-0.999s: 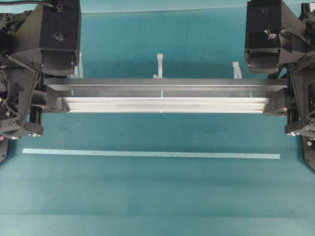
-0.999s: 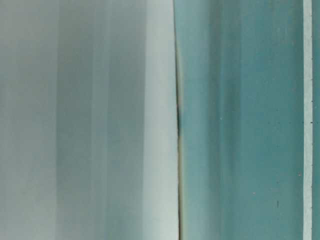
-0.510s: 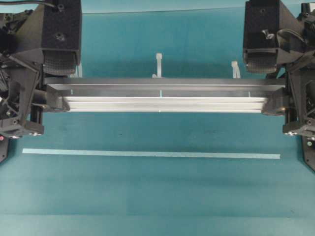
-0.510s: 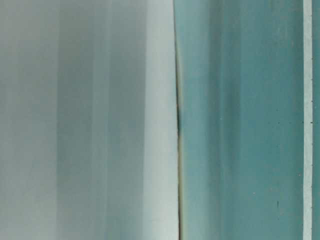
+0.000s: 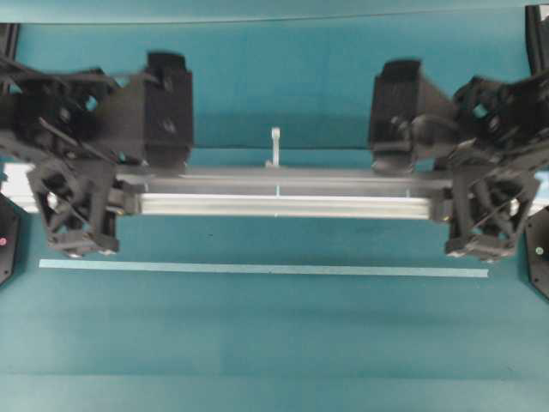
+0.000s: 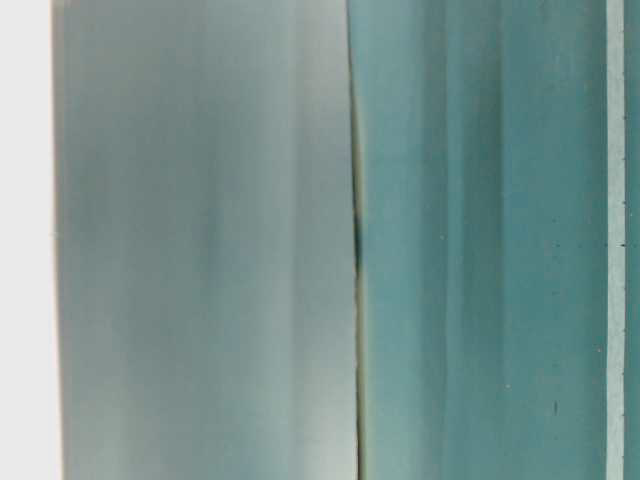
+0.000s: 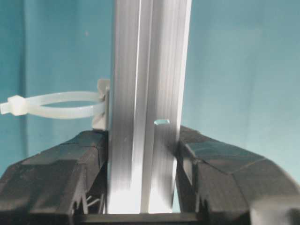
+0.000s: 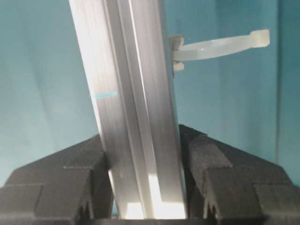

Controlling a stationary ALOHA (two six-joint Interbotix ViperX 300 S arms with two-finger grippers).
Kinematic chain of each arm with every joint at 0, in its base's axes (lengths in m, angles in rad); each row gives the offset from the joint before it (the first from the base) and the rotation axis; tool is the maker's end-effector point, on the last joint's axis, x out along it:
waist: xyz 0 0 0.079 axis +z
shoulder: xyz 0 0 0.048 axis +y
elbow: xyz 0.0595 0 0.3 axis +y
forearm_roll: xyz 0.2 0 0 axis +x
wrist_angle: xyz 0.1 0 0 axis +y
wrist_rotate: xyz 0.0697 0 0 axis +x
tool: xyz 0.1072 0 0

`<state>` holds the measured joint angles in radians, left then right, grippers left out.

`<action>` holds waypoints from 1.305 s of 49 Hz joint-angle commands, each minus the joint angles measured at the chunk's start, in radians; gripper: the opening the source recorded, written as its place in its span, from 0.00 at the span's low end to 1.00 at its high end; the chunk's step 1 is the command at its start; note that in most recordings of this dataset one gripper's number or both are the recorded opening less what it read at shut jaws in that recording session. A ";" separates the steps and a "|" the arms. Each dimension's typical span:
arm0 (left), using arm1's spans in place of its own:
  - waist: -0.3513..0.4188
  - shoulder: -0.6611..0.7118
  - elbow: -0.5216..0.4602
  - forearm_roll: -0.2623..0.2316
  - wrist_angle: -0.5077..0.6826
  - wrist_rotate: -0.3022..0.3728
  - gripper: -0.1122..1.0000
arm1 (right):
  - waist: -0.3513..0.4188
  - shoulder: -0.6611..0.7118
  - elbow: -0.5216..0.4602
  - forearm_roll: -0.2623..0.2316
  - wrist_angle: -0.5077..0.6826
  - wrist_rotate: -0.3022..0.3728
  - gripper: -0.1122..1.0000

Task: Lift the large metal rail with both hands.
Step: 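Lower the held rail back onto the table with both grippers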

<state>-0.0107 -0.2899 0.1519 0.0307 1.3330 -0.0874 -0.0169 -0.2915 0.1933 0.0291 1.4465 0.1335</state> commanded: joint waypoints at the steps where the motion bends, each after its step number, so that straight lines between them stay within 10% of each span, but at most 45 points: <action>1: -0.002 -0.038 0.044 -0.002 -0.064 -0.003 0.43 | -0.014 -0.008 0.035 0.002 -0.063 0.009 0.45; 33: 0.015 -0.014 0.334 0.000 -0.380 -0.008 0.43 | -0.014 0.009 0.357 -0.009 -0.433 0.008 0.45; 64: 0.029 0.103 0.472 0.000 -0.601 -0.008 0.43 | -0.011 0.146 0.454 -0.012 -0.641 -0.051 0.45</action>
<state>0.0153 -0.1856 0.6335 0.0307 0.7701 -0.0890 -0.0291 -0.1580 0.6504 0.0184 0.8376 0.0859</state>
